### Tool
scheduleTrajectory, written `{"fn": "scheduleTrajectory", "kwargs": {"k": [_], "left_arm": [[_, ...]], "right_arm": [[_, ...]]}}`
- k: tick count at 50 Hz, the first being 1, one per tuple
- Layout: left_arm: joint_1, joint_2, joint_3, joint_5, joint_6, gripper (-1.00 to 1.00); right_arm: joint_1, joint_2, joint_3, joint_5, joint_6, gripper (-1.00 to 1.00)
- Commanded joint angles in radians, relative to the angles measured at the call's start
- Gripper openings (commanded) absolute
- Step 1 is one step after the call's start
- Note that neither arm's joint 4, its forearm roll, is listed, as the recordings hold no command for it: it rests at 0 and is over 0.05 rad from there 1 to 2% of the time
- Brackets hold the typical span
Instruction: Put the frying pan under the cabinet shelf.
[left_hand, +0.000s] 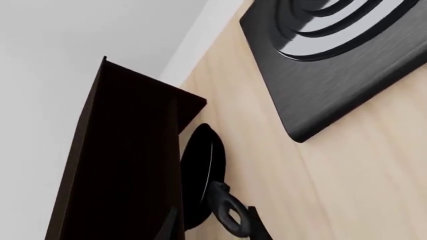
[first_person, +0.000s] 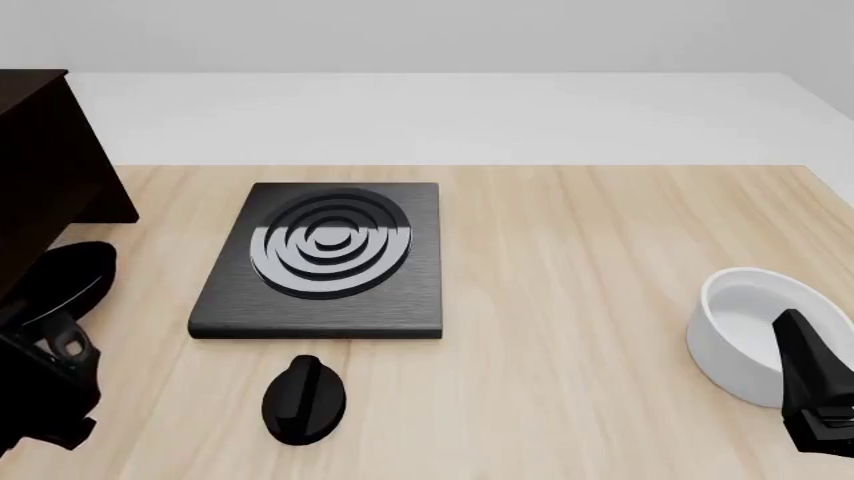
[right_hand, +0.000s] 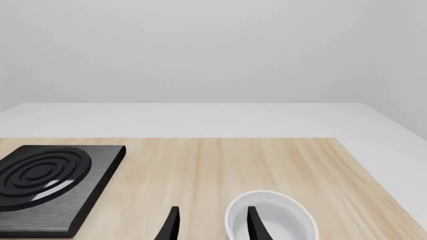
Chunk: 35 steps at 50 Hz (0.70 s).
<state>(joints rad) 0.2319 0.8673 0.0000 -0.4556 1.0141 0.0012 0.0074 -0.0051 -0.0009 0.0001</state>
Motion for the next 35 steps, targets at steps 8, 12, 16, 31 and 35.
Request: {"fn": "scheduleTrajectory", "kwargs": {"k": [8, 12, 16, 31, 35], "left_arm": [[-0.026, -0.255, -0.01, 0.278, 0.004, 1.0], [-0.029, -0.274, -0.013, 0.301, 0.005, 1.0], [-0.046, -0.306, -0.025, 0.348, -0.009, 1.0], [-0.07, -0.364, -0.055, 0.433, -0.013, 1.0], [-0.072, -0.38, -0.061, 0.45, -0.007, 1.0]], "right_arm": [[0.0, 0.0, 0.0, 0.0, 0.0, 1.0], [0.0, 0.0, 0.0, 0.0, 0.0, 1.0], [0.0, 0.0, 0.0, 0.0, 0.0, 1.0], [0.0, 0.0, 0.0, 0.0, 0.0, 1.0], [0.0, 0.0, 0.0, 0.0, 0.0, 1.0]]}}
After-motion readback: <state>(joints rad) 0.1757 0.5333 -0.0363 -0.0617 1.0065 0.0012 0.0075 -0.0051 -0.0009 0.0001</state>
